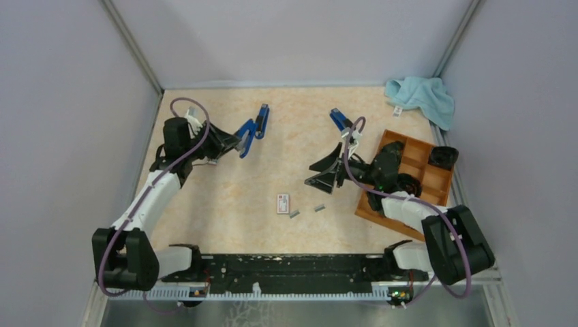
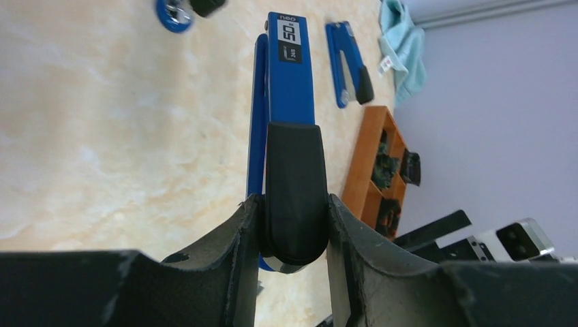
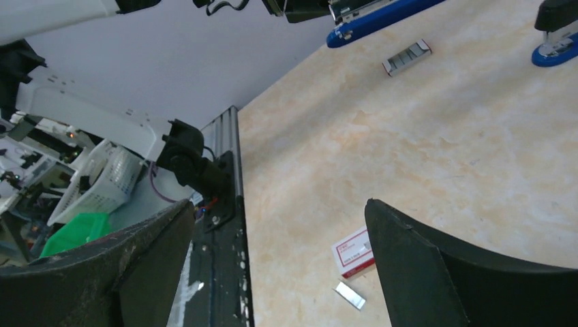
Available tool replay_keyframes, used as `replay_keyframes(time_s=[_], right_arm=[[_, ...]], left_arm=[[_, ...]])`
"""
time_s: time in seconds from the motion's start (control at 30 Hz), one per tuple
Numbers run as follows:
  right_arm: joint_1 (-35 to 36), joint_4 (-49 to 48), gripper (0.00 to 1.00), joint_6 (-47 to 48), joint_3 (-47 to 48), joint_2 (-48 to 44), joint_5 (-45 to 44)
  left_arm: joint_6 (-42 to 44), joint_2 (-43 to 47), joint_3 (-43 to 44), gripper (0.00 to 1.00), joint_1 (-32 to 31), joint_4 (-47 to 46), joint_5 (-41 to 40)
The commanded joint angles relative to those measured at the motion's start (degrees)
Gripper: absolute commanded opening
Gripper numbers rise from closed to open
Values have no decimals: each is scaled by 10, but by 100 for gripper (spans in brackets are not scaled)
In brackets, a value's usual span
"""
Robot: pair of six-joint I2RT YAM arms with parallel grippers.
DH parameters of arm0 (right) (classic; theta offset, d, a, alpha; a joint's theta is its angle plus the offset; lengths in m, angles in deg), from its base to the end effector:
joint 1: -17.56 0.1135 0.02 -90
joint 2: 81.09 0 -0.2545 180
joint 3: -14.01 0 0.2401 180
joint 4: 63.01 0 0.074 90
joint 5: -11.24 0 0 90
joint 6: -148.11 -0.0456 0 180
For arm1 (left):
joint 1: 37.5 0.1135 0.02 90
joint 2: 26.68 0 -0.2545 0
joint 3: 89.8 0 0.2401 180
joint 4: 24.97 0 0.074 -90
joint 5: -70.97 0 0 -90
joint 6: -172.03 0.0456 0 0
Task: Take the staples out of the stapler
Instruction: Pick up the stapler from the center of the board, then unload the staple at the center of the board.
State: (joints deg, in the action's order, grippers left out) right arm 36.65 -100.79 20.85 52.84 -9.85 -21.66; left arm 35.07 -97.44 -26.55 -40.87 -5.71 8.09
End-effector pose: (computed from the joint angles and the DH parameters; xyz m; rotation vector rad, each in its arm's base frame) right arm 0.2135 0.1144 0.2350 -0.6405 1.6030 1.4792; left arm 0.2748 -0.0370 0.2708 -0.4943 2.0830 -1.0166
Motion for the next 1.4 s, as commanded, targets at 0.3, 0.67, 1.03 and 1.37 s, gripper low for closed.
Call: replay_keyframes(time_s=[0.3,0.67,1.03,1.37], right_arm=[[56,-297,99,-186,-26,61,-154],[42,-290,99,-265,10,99,-146],[24,-304,99,-285,41,119,-157],[24,-281,96,-303,67,105,-179]], left_arm=[[-145,25,-29,0,-182,-210,-71],[-205,-28,3,0,-271,-299,-130],[-228,-44,36,0,-324,-347,-174],[-236,-36,31,0,-351,-373,-188]])
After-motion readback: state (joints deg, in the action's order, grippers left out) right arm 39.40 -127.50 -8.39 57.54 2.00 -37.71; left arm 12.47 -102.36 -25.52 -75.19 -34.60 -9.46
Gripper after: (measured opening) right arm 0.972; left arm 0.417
